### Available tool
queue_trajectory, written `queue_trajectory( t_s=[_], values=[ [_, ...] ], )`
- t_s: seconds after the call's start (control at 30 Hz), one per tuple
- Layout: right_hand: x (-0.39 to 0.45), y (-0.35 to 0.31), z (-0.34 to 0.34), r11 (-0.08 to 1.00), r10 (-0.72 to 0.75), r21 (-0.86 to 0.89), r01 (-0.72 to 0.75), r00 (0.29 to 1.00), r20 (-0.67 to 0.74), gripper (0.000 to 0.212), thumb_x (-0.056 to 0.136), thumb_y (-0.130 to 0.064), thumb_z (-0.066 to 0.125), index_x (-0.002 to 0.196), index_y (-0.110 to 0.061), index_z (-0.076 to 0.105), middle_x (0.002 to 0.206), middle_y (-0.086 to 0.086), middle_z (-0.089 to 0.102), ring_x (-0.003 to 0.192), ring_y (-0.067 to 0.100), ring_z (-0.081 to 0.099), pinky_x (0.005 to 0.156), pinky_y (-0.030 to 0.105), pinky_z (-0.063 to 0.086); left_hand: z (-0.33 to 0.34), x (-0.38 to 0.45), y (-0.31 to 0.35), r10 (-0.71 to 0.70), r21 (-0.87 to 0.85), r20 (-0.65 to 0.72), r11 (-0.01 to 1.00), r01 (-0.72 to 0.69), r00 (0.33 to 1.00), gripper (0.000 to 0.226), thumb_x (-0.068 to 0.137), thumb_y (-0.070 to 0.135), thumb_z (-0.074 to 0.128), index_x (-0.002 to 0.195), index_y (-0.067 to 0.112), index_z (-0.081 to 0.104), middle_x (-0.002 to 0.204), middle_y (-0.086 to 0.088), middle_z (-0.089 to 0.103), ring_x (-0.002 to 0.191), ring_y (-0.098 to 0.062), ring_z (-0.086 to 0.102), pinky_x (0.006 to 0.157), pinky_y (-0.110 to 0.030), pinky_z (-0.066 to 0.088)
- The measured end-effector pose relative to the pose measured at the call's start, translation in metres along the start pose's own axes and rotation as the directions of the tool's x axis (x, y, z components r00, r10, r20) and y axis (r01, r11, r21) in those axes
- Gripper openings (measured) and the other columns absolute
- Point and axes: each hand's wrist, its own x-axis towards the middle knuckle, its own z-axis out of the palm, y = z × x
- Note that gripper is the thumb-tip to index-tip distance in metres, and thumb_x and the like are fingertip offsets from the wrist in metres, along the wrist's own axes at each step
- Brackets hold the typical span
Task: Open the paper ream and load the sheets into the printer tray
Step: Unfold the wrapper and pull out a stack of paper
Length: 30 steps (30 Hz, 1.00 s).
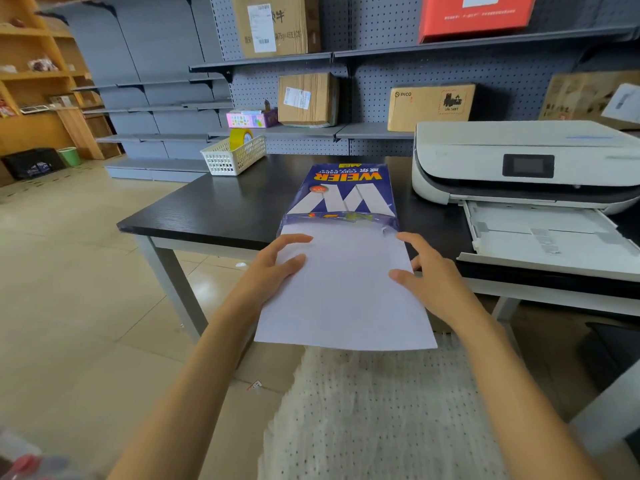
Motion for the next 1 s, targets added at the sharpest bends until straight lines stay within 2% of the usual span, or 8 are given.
queue_trajectory(
  t_s=[0.1, 0.17, 0.3, 0.47, 0.53, 0.67, 0.87, 1.0],
  values=[
    [-0.007, -0.006, -0.006, 0.999, 0.010, -0.047, -0.009, 1.000, 0.026, 0.059, 0.091, -0.025, 0.065, 0.143, -0.035, 0.039, 0.090, 0.000, 0.055, 0.089, 0.021, 0.058, 0.069, 0.028, 0.047, 0.000, -0.011, 0.004, 0.050, 0.059, -0.020, 0.997, -0.049, 0.999, 0.021, 0.099, 0.023, 0.055, 0.110, 0.037, 0.065, 0.123, 0.003, 0.062, 0.093, -0.021, 0.069, 0.071, -0.030, 0.056],
    [-0.011, -0.012, -0.012, 0.995, 0.021, -0.099, -0.015, 0.998, 0.057, 0.060, 0.090, -0.028, 0.067, 0.143, -0.034, 0.040, 0.090, -0.004, 0.053, 0.093, 0.019, 0.054, 0.074, 0.030, 0.043, 0.000, -0.021, 0.008, 0.095, 0.083, -0.042, 0.992, -0.091, 0.995, 0.016, 0.098, 0.022, 0.055, 0.106, 0.032, 0.065, 0.121, 0.006, 0.062, 0.088, -0.013, 0.068, 0.066, -0.022, 0.054],
    [-0.022, -0.027, -0.024, 0.985, -0.003, -0.171, 0.017, 0.996, 0.084, 0.057, 0.089, -0.031, 0.069, 0.140, -0.033, 0.044, 0.087, -0.005, 0.052, 0.088, 0.017, 0.051, 0.068, 0.028, 0.038, 0.002, -0.038, 0.017, 0.168, 0.121, -0.062, 0.980, -0.160, 0.984, 0.018, 0.098, 0.022, 0.055, 0.104, 0.034, 0.067, 0.120, 0.005, 0.063, 0.097, -0.019, 0.064, 0.080, -0.031, 0.055],
    [-0.038, -0.044, -0.035, 0.976, -0.036, -0.211, 0.057, 0.994, 0.101, 0.049, 0.088, -0.034, 0.069, 0.134, -0.034, 0.050, 0.095, 0.001, 0.057, 0.082, 0.007, 0.052, 0.060, 0.020, 0.039, 0.000, -0.063, 0.037, 0.217, 0.120, -0.093, 0.971, -0.206, 0.972, 0.019, 0.099, 0.023, 0.054, 0.107, 0.034, 0.067, 0.115, 0.003, 0.066, 0.093, -0.023, 0.069, 0.080, -0.036, 0.059],
    [-0.044, -0.050, -0.038, 0.971, -0.051, -0.226, 0.073, 0.993, 0.105, 0.045, 0.087, -0.035, 0.069, 0.130, -0.033, 0.054, 0.096, 0.002, 0.058, 0.080, 0.008, 0.054, 0.059, 0.019, 0.039, -0.001, -0.071, 0.044, 0.240, 0.117, -0.095, 0.966, -0.229, 0.966, 0.019, 0.099, 0.023, 0.055, 0.108, 0.032, 0.068, 0.116, 0.002, 0.065, 0.094, -0.022, 0.069, 0.080, -0.034, 0.059],
    [-0.054, -0.058, -0.044, 0.965, -0.070, -0.244, 0.095, 0.992, 0.109, 0.043, 0.087, -0.035, 0.070, 0.127, -0.032, 0.056, 0.091, 0.001, 0.056, 0.076, 0.009, 0.054, 0.059, 0.021, 0.039, -0.003, -0.083, 0.055, 0.303, 0.184, -0.091, 0.941, -0.283, 0.949, 0.019, 0.099, 0.022, 0.055, 0.110, 0.028, 0.068, 0.115, 0.009, 0.065, 0.090, -0.011, 0.067, 0.074, -0.020, 0.055],
    [-0.060, -0.063, -0.056, 0.966, -0.104, -0.235, 0.111, 0.994, 0.044, 0.044, 0.087, -0.035, 0.070, 0.128, -0.034, 0.054, 0.084, 0.000, 0.052, 0.073, 0.010, 0.052, 0.059, 0.024, 0.038, -0.002, -0.086, 0.066, 0.354, 0.168, -0.093, 0.927, -0.336, 0.931, 0.017, 0.098, 0.020, 0.056, 0.107, 0.029, 0.068, 0.108, 0.008, 0.067, 0.086, -0.010, 0.068, 0.076, -0.027, 0.056],
    [-0.059, -0.059, -0.065, 0.981, -0.085, -0.176, 0.080, 0.996, -0.017, 0.043, 0.087, -0.032, 0.070, 0.127, -0.034, 0.054, 0.087, 0.003, 0.053, 0.076, 0.015, 0.052, 0.062, 0.028, 0.042, 0.009, -0.071, 0.070, 0.379, 0.167, -0.075, 0.917, -0.363, 0.922, 0.016, 0.096, 0.016, 0.058, 0.105, 0.025, 0.069, 0.104, 0.015, 0.068, 0.086, 0.000, 0.065, 0.074, -0.014, 0.050]
  ],
)
